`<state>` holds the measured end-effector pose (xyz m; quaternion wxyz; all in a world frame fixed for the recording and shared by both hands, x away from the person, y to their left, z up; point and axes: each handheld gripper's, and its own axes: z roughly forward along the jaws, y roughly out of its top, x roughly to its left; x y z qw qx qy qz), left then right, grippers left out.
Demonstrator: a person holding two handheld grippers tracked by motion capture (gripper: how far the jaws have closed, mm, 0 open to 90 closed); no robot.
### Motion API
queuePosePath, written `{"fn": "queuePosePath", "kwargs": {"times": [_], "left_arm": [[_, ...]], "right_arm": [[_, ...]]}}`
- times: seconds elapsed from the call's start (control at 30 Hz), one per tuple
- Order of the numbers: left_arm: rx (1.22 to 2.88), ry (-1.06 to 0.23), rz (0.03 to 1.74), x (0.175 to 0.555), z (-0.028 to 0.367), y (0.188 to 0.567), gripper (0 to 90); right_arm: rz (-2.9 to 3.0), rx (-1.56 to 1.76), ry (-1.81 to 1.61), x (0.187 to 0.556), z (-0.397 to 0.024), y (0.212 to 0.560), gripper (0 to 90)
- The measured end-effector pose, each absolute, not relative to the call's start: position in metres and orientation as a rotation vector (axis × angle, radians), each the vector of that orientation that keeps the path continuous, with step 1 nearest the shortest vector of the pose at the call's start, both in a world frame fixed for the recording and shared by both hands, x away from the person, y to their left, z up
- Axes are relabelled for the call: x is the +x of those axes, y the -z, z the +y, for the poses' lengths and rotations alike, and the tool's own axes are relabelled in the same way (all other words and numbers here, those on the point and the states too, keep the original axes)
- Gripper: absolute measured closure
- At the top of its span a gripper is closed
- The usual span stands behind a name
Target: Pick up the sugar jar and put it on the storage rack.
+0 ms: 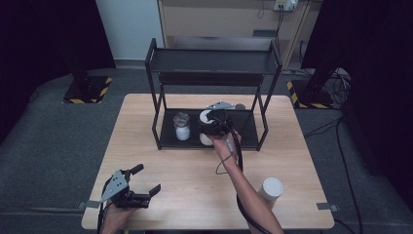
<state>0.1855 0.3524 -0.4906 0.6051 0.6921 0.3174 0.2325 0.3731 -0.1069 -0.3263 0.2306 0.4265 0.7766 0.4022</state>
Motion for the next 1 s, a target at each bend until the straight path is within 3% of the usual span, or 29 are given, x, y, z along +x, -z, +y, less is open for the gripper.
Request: {"fn": "queuePosePath", "kwargs": {"times": [1.0], "left_arm": [[1.600, -0.533, 0.735, 0.186, 0.353, 0.491, 0.0]], "right_arm": [[2.133, 1.243, -1.038, 0.411, -0.089, 0.343, 34.2]]}}
